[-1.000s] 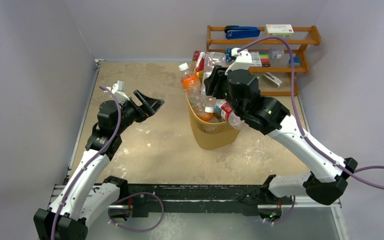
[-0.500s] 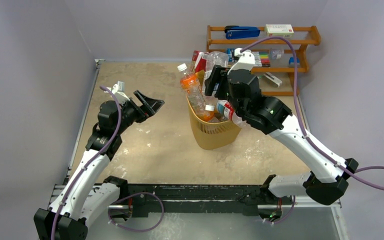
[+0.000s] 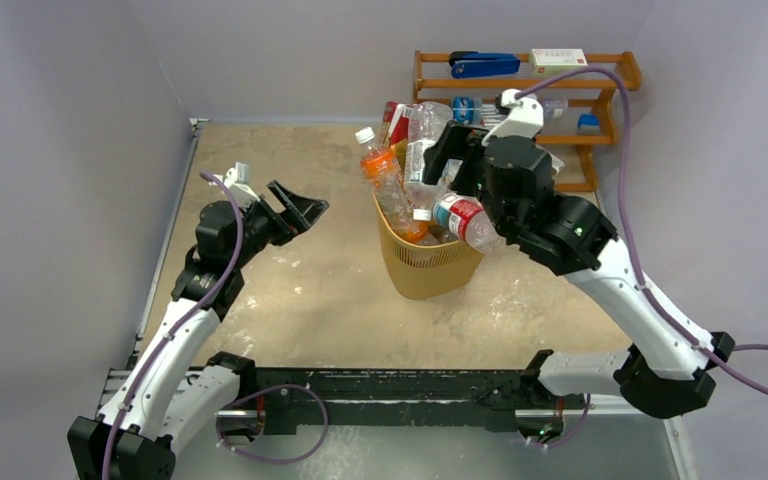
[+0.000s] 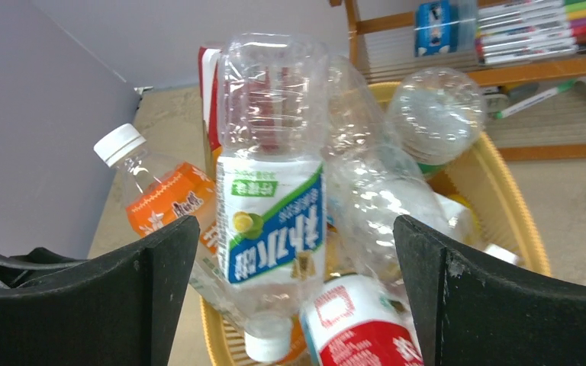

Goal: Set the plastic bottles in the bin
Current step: Place the plastic bottle in the trash bin, then reset both arms

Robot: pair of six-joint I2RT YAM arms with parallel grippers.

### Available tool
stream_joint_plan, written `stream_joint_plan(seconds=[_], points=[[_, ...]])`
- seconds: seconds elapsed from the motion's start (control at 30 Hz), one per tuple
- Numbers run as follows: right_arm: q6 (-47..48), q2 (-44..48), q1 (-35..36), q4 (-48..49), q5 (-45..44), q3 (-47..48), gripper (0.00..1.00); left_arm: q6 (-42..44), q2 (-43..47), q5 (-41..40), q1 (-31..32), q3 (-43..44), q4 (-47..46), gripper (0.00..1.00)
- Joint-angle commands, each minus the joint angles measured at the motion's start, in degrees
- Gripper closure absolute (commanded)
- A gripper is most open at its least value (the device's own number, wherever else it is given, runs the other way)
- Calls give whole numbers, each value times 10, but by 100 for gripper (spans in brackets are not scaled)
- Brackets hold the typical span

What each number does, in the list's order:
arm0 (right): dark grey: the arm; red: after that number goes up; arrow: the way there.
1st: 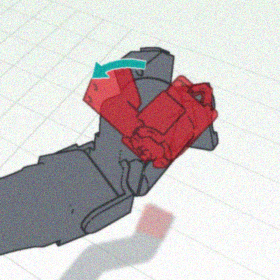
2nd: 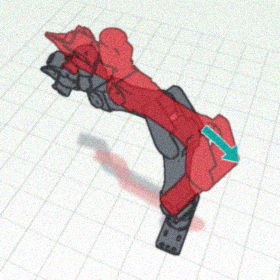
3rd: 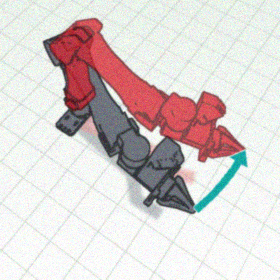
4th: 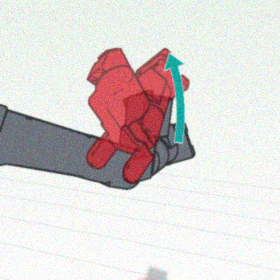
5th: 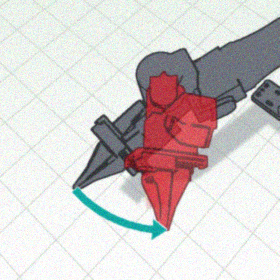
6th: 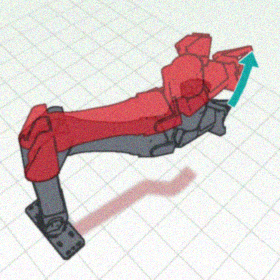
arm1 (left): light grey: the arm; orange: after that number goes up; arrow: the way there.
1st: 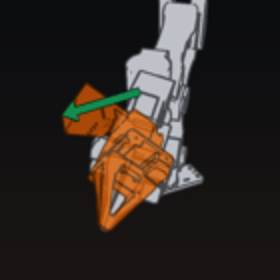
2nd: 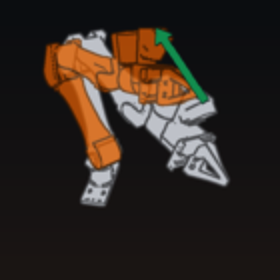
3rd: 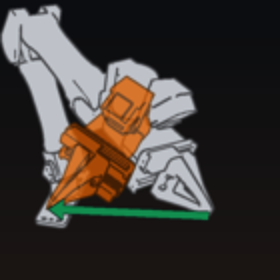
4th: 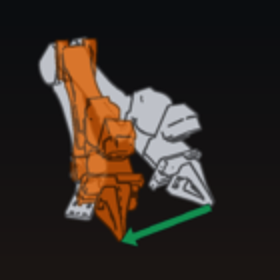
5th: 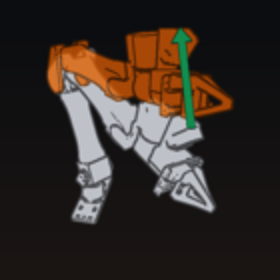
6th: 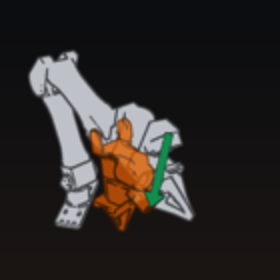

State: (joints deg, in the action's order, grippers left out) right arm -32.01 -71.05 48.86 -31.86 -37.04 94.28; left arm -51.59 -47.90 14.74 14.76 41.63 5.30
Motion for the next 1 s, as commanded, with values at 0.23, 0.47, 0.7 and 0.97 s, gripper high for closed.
stream_joint_plan(seconds=[0.23,0.47,0.7,0.97], points=[[2,160,3,-30,-107,-44,0,77,-16,-66,1,48,32,12],[-7,191,-6,-37,-150,-110,0,118,-47,-131,1,42,40,12],[45,154,-186,10,10,-119,0,160,-94,-175,0,78,54,12],[119,187,-355,48,75,-142,0,199,-115,-260,-4,113,84,12]])
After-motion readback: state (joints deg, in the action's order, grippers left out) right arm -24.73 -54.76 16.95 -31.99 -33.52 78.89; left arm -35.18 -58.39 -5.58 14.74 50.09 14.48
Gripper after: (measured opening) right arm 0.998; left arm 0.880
